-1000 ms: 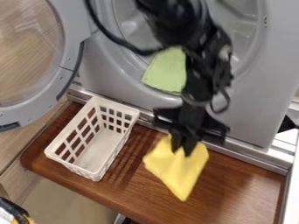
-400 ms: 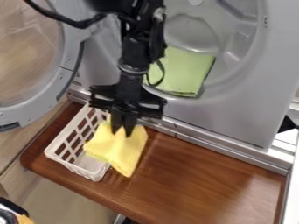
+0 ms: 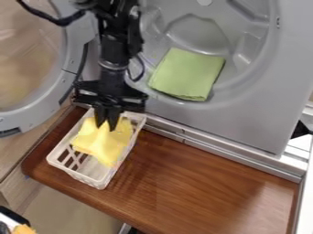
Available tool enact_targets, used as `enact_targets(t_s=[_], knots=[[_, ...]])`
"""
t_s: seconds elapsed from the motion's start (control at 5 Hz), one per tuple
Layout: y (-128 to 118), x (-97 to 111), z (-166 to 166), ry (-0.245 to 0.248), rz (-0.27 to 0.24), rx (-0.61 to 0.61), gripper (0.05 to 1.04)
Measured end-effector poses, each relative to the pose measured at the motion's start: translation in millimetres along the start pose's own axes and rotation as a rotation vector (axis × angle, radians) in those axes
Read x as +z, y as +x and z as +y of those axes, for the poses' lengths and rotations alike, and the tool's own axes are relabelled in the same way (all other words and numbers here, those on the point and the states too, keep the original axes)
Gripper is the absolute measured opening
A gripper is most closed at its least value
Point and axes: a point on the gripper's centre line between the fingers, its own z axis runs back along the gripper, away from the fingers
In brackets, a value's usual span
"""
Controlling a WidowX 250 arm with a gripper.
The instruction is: Move yellow cloth inside the basket
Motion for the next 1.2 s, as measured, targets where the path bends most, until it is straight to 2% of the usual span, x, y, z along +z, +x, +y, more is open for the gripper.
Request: enact_targets(t_s=[0.2, 0.4, 0.8, 1.0, 1.2], knots=[[11.3, -23.9, 9.1, -0.025, -0.007, 0.017, 0.101], [14.1, -42.9, 8.5, -0.015, 0.0, 0.012, 0.101], [10.9, -71.3, 13.8, -0.043, 0.008, 0.015, 0.122], [9.7, -73.4, 13.9, -0.061, 0.005, 0.004, 0.313], [8.0, -56.5, 16.0, -0.074, -0.046, 0.03, 0.612]])
